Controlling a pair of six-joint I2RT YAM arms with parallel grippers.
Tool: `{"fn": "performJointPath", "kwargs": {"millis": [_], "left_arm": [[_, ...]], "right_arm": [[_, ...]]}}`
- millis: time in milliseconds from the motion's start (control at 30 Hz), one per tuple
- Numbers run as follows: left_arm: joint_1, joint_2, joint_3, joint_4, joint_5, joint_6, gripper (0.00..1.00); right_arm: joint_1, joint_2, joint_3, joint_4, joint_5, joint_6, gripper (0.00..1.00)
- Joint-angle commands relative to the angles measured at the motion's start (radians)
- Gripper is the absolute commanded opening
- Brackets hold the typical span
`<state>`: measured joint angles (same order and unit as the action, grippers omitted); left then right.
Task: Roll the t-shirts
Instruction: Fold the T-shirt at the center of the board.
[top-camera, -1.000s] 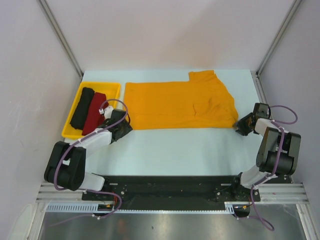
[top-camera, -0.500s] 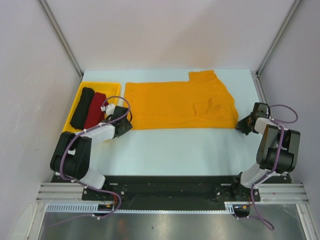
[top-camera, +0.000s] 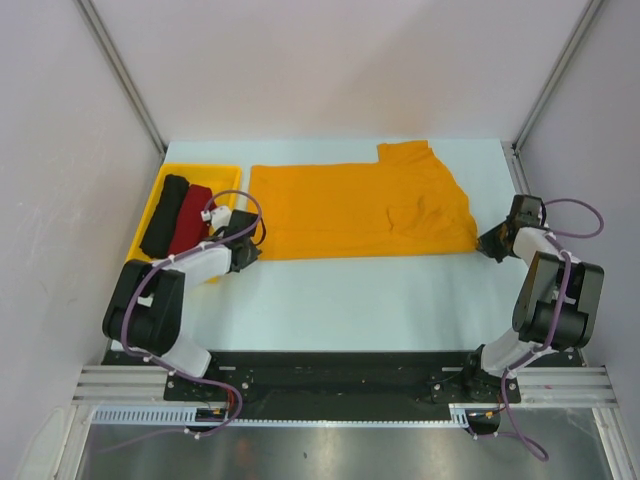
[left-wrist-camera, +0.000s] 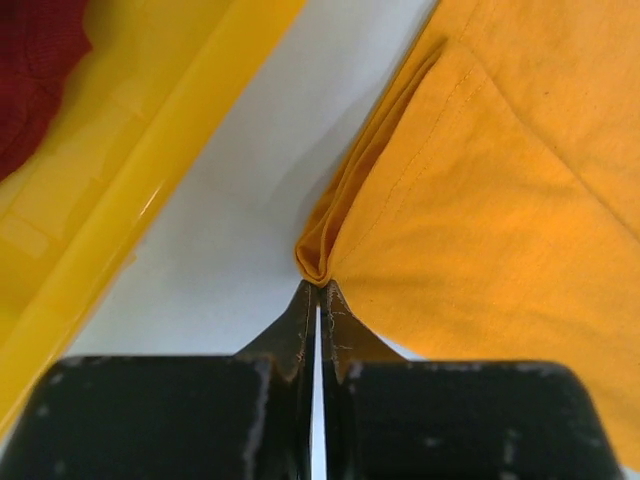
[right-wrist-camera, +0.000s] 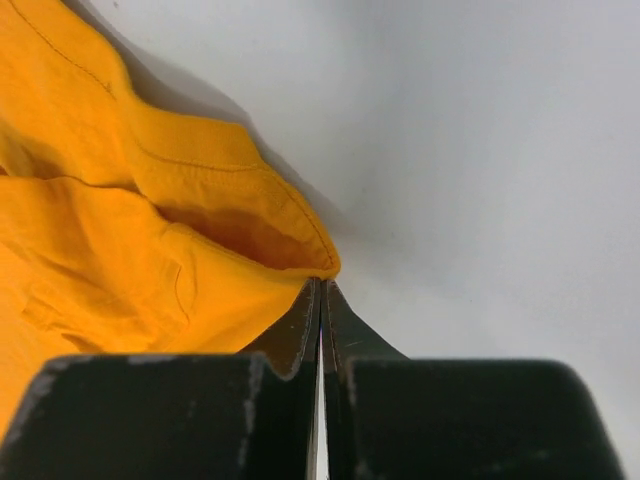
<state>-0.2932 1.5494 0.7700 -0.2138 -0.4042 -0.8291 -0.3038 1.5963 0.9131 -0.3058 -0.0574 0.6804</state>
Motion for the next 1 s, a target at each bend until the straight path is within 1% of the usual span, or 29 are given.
{"fn": "performJointPath", "kwargs": {"millis": [0,167,200,267,300,400,500,567,600,633,667,700,733,767,800,833,867,900,933,967], "left_arm": [[-0.017,-0.083,0.017,-0.081,-0.079,-0.004,0.00],[-0.061,-0.188,-0.047,-0.153,-0.102,-0.064,0.00],[-0.069,-0.202,-0.061,-0.160,-0.108,-0.074,0.00],[-0.092,-0.235,-0.104,-0.188,-0.113,-0.113,0.00],[-0.101,-0.265,-0.118,-0.199,-0.116,-0.140,0.00],[-0.144,-0.340,-0.176,-0.248,-0.134,-0.197,0.00],[-0.195,-0.397,-0.239,-0.292,-0.143,-0.299,0.00],[-0.231,-0.442,-0.285,-0.321,-0.148,-0.343,0.00],[-0.242,-0.454,-0.297,-0.331,-0.148,-0.378,0.00],[-0.260,-0.480,-0.310,-0.341,-0.147,-0.390,0.00],[-0.270,-0.491,-0.330,-0.349,-0.145,-0.401,0.00],[-0.274,-0.500,-0.337,-0.351,-0.142,-0.406,0.00],[-0.280,-0.527,-0.343,-0.352,-0.137,-0.400,0.08],[-0.284,-0.541,-0.345,-0.351,-0.125,-0.386,0.16],[-0.285,-0.560,-0.345,-0.342,-0.117,-0.345,0.26],[-0.287,-0.578,-0.336,-0.341,-0.114,-0.328,0.49],[-0.288,-0.621,-0.333,-0.337,-0.104,-0.305,0.57],[-0.288,-0.644,-0.327,-0.308,-0.093,-0.236,0.62],[-0.287,-0.663,-0.305,-0.297,-0.084,-0.204,0.68],[-0.287,-0.689,-0.290,-0.292,-0.078,-0.171,0.72]], "right_arm": [[-0.035,-0.114,0.052,-0.123,0.123,-0.002,0.00],[-0.101,-0.183,0.052,-0.257,0.145,0.027,0.00],[-0.112,-0.206,0.052,-0.307,0.152,0.030,0.00],[-0.132,-0.226,0.049,-0.354,0.186,0.039,0.00],[-0.139,-0.236,0.047,-0.409,0.200,0.045,0.00],[-0.188,-0.280,0.027,-0.495,0.211,0.044,0.00],[-0.262,-0.334,-0.005,-0.545,0.199,0.016,0.00],[-0.314,-0.364,-0.022,-0.556,0.186,-0.007,0.00],[-0.333,-0.372,-0.029,-0.565,0.180,-0.021,0.02],[-0.349,-0.378,-0.042,-0.569,0.171,-0.051,0.12],[-0.388,-0.389,-0.045,-0.570,0.150,-0.065,0.17],[-0.396,-0.394,-0.046,-0.581,0.149,-0.068,0.21],[-0.396,-0.398,-0.046,-0.579,0.145,-0.083,0.26],[-0.390,-0.410,-0.046,-0.573,0.133,-0.090,0.28],[-0.364,-0.439,-0.046,-0.564,0.148,-0.088,0.31],[-0.353,-0.456,-0.046,-0.559,0.160,-0.082,0.37],[-0.341,-0.475,-0.046,-0.549,0.157,-0.097,0.38],[-0.295,-0.511,-0.046,-0.515,0.153,-0.110,0.40],[-0.267,-0.528,-0.046,-0.497,0.145,-0.120,0.45],[-0.223,-0.544,-0.045,-0.472,0.122,-0.149,0.45]]}}
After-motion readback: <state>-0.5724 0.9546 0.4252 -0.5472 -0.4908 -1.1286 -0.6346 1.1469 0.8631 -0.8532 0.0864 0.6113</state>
